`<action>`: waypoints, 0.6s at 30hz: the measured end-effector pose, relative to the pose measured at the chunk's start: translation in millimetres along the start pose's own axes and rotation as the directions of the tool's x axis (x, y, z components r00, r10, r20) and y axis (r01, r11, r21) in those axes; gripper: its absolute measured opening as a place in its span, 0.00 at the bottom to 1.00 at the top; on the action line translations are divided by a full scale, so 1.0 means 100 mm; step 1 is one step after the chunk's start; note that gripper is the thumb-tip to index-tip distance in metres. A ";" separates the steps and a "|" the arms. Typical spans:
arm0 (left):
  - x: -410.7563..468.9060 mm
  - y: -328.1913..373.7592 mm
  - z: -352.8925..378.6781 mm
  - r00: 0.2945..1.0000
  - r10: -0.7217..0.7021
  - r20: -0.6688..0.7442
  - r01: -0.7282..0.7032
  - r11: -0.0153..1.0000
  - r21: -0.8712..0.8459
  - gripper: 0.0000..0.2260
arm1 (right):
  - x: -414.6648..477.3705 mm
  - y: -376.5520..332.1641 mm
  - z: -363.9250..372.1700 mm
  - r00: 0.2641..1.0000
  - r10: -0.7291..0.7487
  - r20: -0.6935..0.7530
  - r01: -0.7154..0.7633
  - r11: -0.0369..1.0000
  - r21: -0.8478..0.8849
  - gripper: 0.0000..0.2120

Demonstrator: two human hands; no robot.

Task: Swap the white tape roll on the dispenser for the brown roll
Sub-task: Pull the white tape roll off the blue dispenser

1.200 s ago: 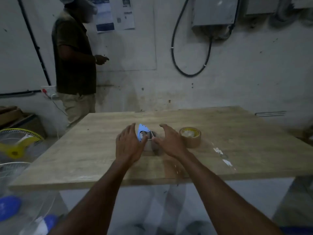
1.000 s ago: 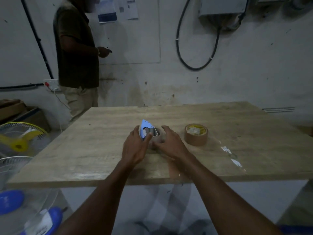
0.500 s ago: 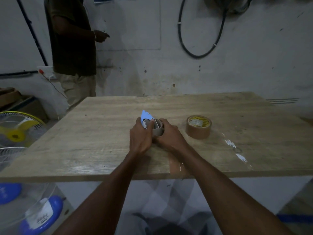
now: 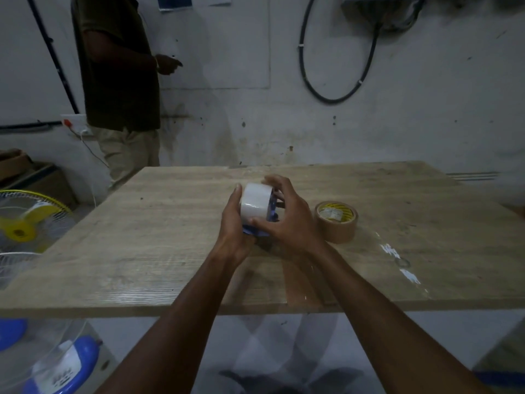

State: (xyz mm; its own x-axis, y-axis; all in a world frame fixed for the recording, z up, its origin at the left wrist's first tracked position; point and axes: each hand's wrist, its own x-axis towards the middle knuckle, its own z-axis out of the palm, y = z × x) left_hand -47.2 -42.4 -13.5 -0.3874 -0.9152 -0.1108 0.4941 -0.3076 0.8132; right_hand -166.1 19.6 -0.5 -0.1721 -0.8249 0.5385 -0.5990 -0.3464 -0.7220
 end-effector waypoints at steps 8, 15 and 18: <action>0.13 -0.05 0.10 0.990 -0.113 0.079 0.114 0.993 -0.017 0.29 | -0.11 0.17 -0.01 0.996 0.007 -0.086 0.009 0.982 0.186 0.34; 0.37 -0.27 0.12 0.997 -0.073 -0.015 0.073 0.997 -0.014 0.28 | -0.05 0.41 0.04 0.996 0.047 -0.074 -0.031 0.980 0.197 0.24; 0.41 -0.26 0.08 0.999 -0.042 -0.003 0.042 0.998 0.048 0.26 | -0.05 0.44 0.06 0.997 0.031 -0.070 -0.017 0.981 0.192 0.24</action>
State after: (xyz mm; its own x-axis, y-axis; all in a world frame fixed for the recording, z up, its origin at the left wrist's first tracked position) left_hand -82.5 -69.6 -34.7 -0.4058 -0.9021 -0.1467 0.4395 -0.3333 0.8341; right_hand -186.9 5.0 -37.8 -0.2445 -0.8021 0.5449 -0.4346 -0.4117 -0.8010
